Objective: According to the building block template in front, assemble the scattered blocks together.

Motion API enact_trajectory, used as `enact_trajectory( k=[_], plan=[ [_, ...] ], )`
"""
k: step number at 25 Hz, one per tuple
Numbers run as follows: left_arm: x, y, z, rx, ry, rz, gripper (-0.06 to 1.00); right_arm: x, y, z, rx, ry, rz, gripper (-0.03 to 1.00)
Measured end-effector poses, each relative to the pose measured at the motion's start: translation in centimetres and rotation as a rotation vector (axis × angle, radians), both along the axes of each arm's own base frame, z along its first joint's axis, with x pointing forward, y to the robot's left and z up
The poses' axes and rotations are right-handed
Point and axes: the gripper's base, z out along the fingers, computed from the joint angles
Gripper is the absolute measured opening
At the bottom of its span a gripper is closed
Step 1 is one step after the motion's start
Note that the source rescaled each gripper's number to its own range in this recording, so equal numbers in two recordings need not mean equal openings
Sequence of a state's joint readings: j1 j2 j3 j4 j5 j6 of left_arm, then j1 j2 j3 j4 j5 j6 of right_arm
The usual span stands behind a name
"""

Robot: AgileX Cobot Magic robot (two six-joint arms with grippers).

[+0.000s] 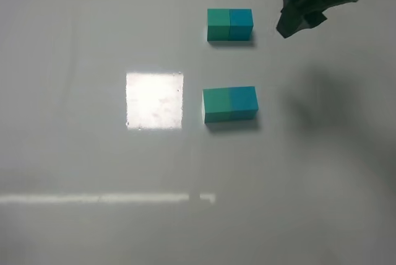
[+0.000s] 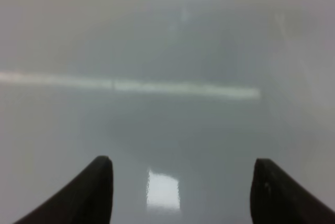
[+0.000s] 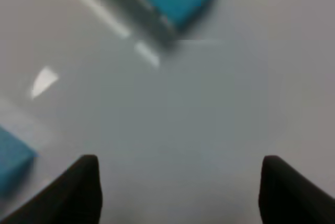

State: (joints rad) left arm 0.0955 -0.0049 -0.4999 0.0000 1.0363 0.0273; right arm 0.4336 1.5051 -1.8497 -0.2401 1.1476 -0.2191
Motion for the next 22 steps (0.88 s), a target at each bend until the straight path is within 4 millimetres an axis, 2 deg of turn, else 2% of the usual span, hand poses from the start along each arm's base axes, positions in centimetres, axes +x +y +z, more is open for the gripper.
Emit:
enact_trajectory(
  k=[4,6,8,11,15,19,22],
  plan=[
    [0.0,0.0,0.0,0.0,0.0,0.0,0.58,1.0,-6.7,0.4,0.15,0.031,-0.202,0.78],
    [0.0,0.0,0.0,0.0,0.0,0.0,0.58,0.8,-9.2,0.7,0.225,0.032,-0.264,0.78],
    [0.0,0.0,0.0,0.0,0.0,0.0,0.58,0.5,-10.8,1.1,0.278,0.025,-0.298,0.78],
    [0.0,0.0,0.0,0.0,0.0,0.0,0.58,-0.4,-11.5,1.2,0.284,0.021,-0.31,0.78],
    [0.0,0.0,0.0,0.0,0.0,0.0,0.58,-2.2,-11.6,-0.2,0.256,0.069,-0.328,0.78],
    [0.0,0.0,0.0,0.0,0.0,0.0,0.58,-5.7,-11.6,-2.0,0.253,0.091,-0.34,0.78],
    [0.0,0.0,0.0,0.0,0.0,0.0,0.58,-9.4,-11.6,-3.3,0.246,0.096,-0.367,0.78]
  ],
)
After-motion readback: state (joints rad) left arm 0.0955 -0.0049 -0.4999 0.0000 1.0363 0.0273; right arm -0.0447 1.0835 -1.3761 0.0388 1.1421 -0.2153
